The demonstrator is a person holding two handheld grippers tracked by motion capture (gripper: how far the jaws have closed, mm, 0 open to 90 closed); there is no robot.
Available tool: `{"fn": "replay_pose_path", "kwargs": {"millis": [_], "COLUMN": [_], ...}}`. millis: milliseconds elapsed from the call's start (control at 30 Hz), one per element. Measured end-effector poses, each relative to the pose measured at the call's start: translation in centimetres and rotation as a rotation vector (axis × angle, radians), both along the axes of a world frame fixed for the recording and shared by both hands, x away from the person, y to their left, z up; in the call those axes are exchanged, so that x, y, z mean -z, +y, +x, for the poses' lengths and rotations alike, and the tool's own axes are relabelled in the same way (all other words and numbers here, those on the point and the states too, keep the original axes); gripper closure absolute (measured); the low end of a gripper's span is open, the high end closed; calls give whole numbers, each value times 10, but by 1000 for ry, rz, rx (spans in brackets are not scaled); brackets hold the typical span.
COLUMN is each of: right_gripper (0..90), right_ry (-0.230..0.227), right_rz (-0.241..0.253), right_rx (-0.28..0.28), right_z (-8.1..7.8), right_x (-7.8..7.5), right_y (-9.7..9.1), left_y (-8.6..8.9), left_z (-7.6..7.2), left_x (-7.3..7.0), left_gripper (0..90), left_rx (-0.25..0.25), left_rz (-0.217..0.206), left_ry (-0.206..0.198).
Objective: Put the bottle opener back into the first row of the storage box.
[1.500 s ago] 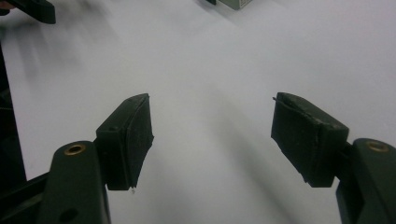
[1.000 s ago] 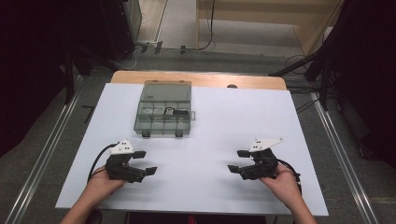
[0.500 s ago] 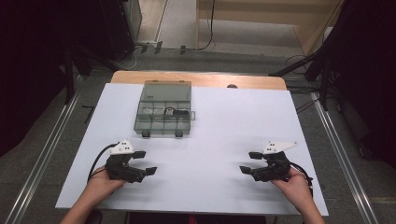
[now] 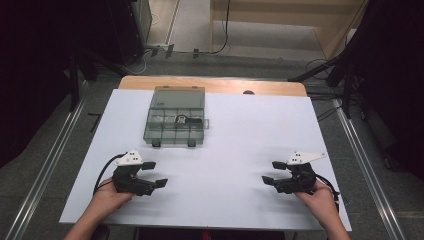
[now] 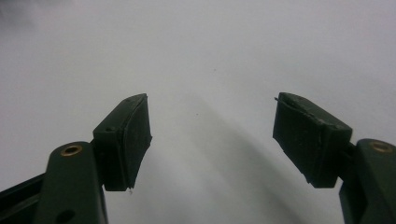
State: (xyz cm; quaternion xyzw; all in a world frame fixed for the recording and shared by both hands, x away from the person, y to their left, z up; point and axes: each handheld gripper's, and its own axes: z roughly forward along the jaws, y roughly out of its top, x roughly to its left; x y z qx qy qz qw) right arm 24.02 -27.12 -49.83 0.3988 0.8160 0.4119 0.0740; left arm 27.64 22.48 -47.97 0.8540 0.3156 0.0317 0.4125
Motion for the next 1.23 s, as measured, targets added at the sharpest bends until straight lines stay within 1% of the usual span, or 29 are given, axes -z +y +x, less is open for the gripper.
{"fn": "replay_pose_path", "kwargs": {"millis": [100,267,367,900,1233], "right_gripper": [276,276,276,274,274], "right_ry": [0,-3,6,8,7], "right_rz": [11,7,4,-5,-2], "right_rx": [10,19,19,13,16], "right_z": [1,1,1,2,2], "right_x": [0,0,1,1,1], "right_y": [-1,-2,-1,0,0], "left_y": [0,0,0,0,0], "left_z": [0,0,0,0,0], "left_x": [0,0,0,0,0], "left_gripper": [195,195,194,195,195], "left_rx": [3,3,3,4,0], "left_rz": [3,3,2,4,3], "left_ry": [2,0,2,1,1]}}
